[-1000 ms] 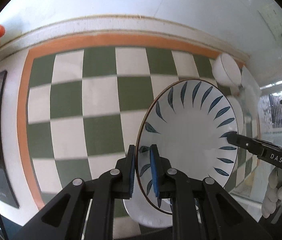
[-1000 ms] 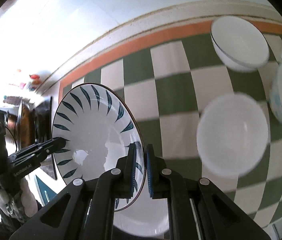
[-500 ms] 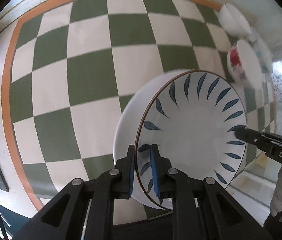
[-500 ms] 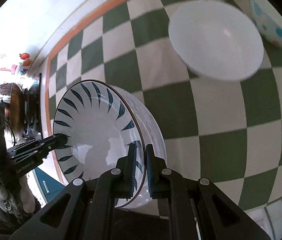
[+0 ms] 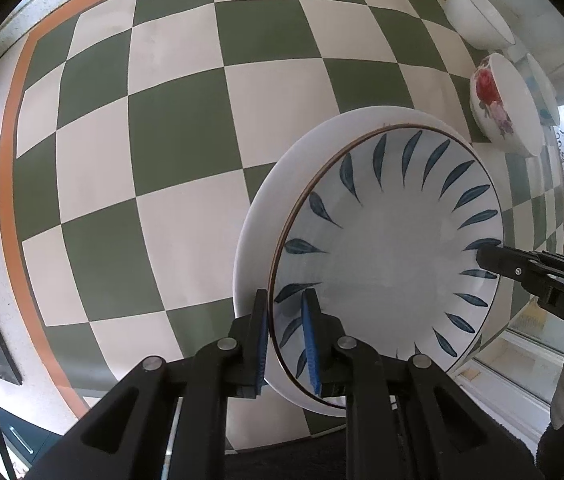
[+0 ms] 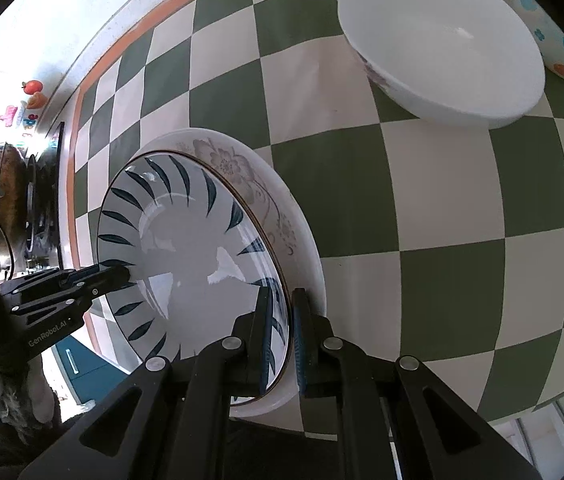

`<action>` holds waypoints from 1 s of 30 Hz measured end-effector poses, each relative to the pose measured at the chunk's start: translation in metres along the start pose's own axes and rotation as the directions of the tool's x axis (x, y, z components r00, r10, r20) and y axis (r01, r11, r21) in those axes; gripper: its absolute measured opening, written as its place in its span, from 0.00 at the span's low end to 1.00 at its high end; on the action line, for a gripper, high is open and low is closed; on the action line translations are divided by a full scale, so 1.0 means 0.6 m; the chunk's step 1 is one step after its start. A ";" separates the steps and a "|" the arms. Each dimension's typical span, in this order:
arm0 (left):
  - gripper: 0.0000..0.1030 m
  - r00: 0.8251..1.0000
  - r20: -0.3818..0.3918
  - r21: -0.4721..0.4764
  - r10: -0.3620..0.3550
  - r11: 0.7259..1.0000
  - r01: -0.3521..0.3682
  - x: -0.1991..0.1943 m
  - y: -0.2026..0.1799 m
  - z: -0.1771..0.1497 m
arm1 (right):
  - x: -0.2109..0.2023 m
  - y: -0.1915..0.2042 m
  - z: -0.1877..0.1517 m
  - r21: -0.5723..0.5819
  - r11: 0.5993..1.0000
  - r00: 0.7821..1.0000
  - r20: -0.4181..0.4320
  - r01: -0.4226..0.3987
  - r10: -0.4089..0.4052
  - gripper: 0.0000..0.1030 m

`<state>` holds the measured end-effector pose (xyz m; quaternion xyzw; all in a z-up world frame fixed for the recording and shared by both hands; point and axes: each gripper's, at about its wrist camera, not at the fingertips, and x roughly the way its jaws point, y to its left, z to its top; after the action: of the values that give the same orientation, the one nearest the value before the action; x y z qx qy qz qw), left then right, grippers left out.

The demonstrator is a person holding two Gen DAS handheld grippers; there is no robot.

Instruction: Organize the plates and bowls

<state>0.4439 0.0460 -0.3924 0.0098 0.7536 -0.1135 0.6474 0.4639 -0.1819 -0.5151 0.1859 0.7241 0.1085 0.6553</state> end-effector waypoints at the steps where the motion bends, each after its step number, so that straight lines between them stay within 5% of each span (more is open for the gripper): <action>1: 0.13 1.000 -0.002 -0.003 -0.005 1.000 0.005 0.001 0.001 0.001 | 0.001 0.001 0.001 -0.002 1.000 1.000 -0.006 -0.002 0.002 0.12; 11: 0.15 0.997 -0.028 -0.056 -0.073 0.996 0.072 -0.011 0.031 0.002 | -0.011 0.020 0.011 0.040 0.999 1.000 -0.028 0.008 -0.007 0.28; 18: 0.19 0.989 0.115 -0.105 -0.095 0.989 0.107 -0.114 0.021 0.007 | -0.114 0.020 0.019 0.037 0.999 0.993 0.110 -0.040 0.036 0.29; 23: 0.33 0.973 0.196 -0.095 -0.124 0.985 0.145 -0.150 -0.050 0.055 | -0.204 -0.042 0.056 0.073 0.997 0.969 0.245 0.021 -0.038 0.37; 30: 0.33 0.979 0.160 -0.123 -0.128 0.981 0.148 -0.085 -0.181 0.175 | -0.203 -0.166 0.143 0.111 0.993 0.976 0.212 0.030 -0.053 0.40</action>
<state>0.5370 -0.0721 -0.3396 -0.0949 0.7071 -0.1075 0.6925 0.5449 -0.3298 -0.4547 0.2163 0.6577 0.0351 0.7207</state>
